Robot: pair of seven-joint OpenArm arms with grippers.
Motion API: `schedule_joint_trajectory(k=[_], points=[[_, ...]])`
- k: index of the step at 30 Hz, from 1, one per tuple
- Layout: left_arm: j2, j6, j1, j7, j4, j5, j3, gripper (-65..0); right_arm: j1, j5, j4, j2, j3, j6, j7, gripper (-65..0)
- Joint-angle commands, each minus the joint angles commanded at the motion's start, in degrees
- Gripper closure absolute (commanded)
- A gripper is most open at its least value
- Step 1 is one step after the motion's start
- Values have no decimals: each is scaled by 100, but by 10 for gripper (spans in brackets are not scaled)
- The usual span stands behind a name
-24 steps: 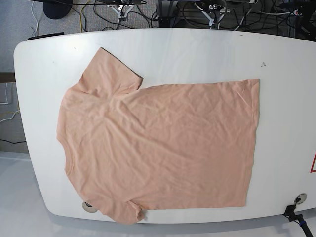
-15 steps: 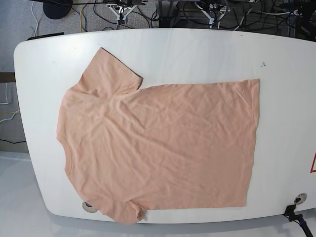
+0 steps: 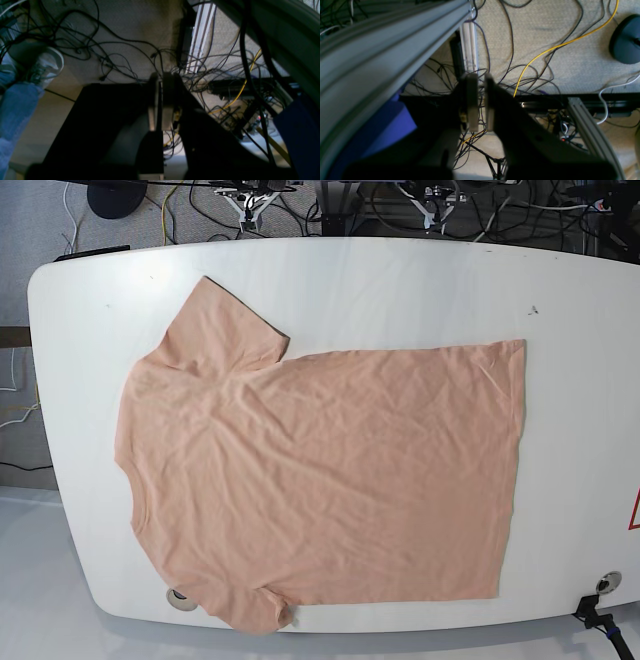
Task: Fold the T-shirt properly
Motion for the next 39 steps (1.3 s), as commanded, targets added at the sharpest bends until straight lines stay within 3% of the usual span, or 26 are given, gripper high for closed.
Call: schedule_joint_trajectory(k=[3,5,6,23,30,35,36,39], points=[[-2,-24,31,44,33,9,13,-33,-48,-4,120,36,-8,-69,6,-38],[-26,-12,85,88,96,15,13,-34,-90,-15,204,63,8,-55,-14,-37],[4,9,29,92,70,-2,23,-24,38,20,68,2,12,72,61,-41],[2,-17,113,142,201,17,31,-23,19,8,69,30,27,61,50,-39],[-31,-9,576,268,1280,46,44,-21,-31,-30,81,70,38,82,47,-38],[-231,-39,1309,185,2192,41,185,-15,-327,-127,332,219,34,69,117,-36],[-110,-29,1095,90,2001,41,151,-15,-81,1,161,51,31,138,101,-32],[-144,-48,1320,80,2432,92,159,-18,-185,-26,198,58,9,126,114,-30]])
